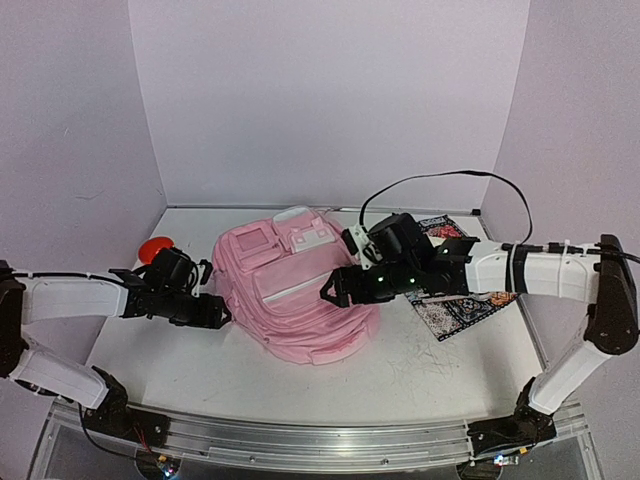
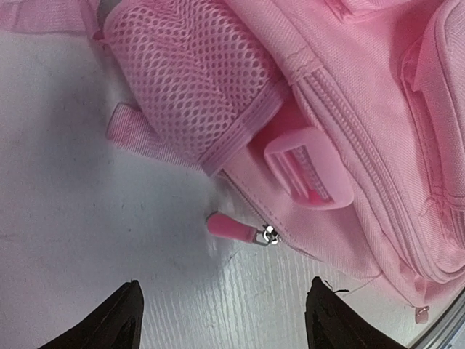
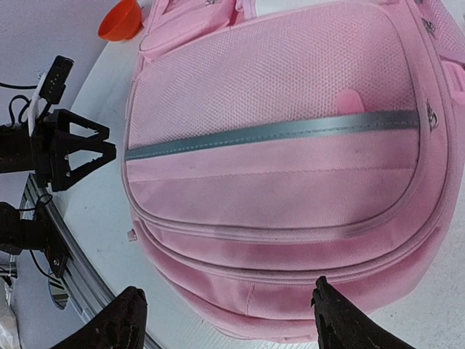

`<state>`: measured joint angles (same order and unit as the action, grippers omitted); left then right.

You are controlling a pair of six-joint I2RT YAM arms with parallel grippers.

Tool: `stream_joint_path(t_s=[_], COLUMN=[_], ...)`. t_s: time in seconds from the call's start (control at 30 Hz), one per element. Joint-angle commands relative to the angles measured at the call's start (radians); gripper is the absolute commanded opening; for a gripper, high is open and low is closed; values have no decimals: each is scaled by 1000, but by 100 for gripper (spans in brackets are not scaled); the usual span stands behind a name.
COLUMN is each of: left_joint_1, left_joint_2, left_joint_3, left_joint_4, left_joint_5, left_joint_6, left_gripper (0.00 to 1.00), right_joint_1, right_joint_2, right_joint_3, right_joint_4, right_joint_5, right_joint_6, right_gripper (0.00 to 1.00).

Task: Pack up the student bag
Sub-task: Pick up the largest pocket of the bag from the student bag.

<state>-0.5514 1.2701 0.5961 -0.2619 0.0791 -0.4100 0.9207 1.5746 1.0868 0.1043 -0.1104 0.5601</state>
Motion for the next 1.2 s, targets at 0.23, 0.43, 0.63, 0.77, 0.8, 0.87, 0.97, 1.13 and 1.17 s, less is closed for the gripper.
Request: stream_joint_path(t_s=[0.23,0.43,0.63,0.77,0.8,0.87,0.97,1.13,1.17], left_joint_1=[-1,-8,-49,-89,-95,-106,-117,-163,-175], left_joint_2=[200,242,348,350,343,332,333,351,352], left_joint_3=[75,68,114,134,132,126,125,128,124], left_joint_4=[168,227,258,257,263,290,291,284,283], left_joint_5=[-8,73,170,163,153,116,72,63,48], left_joint_6=[97,117,122,131,137,151,176,182,174], left_gripper=[78,77,72,72,72,71,68,61,61], right_joint_1=[29,14,-22,-94,-113,-139,-165,-178,-178], right_joint_2=[89,86,227,280,293,309,322,336,336], right_joint_3=[108,51,179,250,271,318,356,362,358], right_joint_4=[-92,-132,-125,-112,-112,-112,-112,-112,-112], right_joint_5=[95,174,87,41,25,-4,-35,-82,-88], right_joint_6=[-91,97,84,65,56,32,13,10,13], right_gripper=[80,83,83,81,81,81,81,81,81])
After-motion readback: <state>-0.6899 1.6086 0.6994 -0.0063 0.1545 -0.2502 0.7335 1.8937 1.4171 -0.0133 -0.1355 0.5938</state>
